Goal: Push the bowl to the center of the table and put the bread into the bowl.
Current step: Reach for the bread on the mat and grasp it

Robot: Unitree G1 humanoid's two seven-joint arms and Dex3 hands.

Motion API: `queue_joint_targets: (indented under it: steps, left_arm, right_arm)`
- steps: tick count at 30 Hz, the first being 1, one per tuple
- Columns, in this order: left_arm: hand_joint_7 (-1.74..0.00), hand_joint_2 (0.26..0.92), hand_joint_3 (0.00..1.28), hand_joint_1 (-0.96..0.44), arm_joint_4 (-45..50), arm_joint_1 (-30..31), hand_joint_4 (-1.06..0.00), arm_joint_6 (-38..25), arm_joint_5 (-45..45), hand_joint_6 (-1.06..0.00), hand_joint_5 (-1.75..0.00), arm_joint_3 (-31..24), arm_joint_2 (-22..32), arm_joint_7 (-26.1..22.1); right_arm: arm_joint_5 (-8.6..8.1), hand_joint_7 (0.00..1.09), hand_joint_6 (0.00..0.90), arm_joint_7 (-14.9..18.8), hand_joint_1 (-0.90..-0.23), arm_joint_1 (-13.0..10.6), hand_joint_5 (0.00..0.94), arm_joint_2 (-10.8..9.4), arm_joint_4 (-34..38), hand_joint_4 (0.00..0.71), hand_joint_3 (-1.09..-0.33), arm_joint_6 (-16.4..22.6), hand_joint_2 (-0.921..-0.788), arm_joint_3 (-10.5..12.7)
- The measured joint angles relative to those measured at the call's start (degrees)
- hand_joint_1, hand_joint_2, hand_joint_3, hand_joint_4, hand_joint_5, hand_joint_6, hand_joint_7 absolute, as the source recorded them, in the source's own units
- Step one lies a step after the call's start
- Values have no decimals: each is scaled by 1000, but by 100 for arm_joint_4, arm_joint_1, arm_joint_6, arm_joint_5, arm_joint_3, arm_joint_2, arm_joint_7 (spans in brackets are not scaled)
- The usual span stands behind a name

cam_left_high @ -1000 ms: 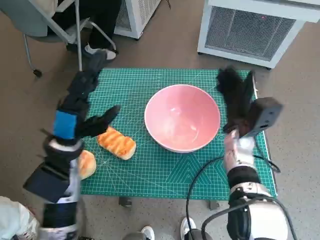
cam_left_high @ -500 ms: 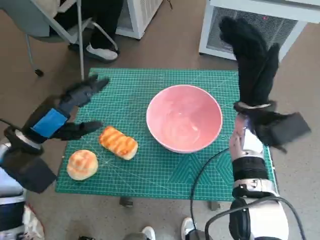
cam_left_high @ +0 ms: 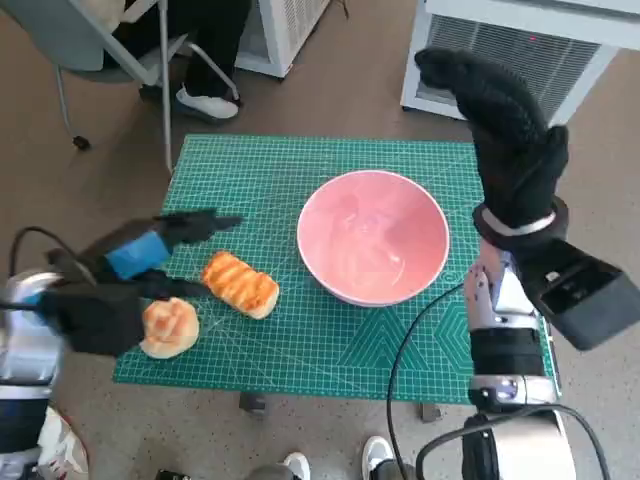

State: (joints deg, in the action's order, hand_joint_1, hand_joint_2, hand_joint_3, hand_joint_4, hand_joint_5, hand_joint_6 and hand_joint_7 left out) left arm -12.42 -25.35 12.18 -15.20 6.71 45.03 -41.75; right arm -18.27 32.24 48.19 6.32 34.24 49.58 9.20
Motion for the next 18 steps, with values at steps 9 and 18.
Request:
queue_joint_targets:
  steps: [9,18]
  left_arm:
    - [-55,796,0,-365,-642,-515,-288,-52,-768,-425,0,741,-152,-17]
    - [-56,788,0,-298,-1423,-785,-303,190,-1177,-435,-6,1230,-528,222]
  right_arm:
    - [8,653,-1,-66,-568,-123,18,9,-106,249,-786,-76,-921,-34]
    - [23,650,-1,-115,-565,-157,17,14,-158,246,-788,-134,-921,-46]
